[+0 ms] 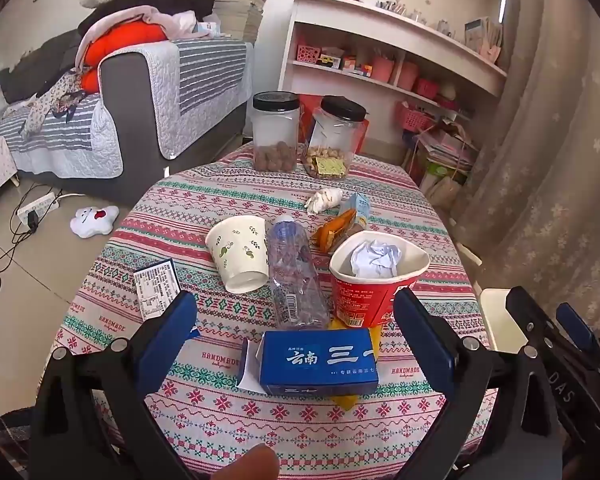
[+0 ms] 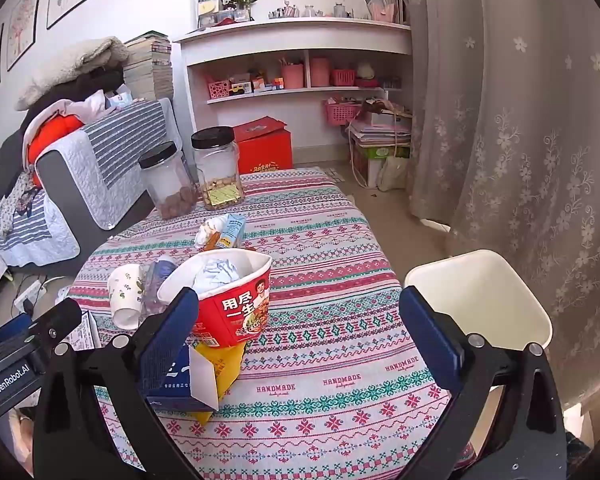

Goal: Collect trash

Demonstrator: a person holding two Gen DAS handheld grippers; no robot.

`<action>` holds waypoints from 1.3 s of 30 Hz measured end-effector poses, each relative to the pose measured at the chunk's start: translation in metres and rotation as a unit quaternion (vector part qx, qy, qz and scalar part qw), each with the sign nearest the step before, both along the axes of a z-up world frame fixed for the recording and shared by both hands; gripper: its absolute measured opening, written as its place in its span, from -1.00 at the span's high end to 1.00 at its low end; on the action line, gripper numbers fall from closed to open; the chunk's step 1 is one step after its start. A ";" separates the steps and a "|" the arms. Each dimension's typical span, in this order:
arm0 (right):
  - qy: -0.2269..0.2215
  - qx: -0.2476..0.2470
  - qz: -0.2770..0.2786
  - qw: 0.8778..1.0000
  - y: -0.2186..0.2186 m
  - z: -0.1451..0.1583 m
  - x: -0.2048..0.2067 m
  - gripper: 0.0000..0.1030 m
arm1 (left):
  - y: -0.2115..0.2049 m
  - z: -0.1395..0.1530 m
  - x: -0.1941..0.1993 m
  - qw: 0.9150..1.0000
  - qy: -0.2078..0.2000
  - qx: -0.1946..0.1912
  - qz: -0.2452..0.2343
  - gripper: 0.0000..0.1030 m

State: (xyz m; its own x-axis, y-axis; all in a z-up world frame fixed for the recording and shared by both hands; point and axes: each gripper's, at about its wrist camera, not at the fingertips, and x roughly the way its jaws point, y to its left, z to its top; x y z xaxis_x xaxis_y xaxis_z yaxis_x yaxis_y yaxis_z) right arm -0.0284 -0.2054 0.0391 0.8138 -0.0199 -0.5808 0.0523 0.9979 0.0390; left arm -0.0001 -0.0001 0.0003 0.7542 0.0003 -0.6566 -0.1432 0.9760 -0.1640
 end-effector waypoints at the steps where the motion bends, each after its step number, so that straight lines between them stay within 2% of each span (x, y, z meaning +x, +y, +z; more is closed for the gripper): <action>1: 0.000 -0.001 0.000 1.000 0.000 0.000 0.000 -0.87 | 0.000 0.000 -0.001 1.000 -0.002 -0.001 0.000 -0.86; 17: -0.001 0.000 0.001 1.000 0.001 0.000 0.000 -0.87 | -0.002 0.008 0.000 1.000 0.000 -0.003 0.004 -0.86; 39: 0.000 -0.001 0.001 1.000 0.001 0.000 -0.001 -0.87 | 0.004 -0.004 0.000 1.000 0.004 -0.008 0.008 -0.86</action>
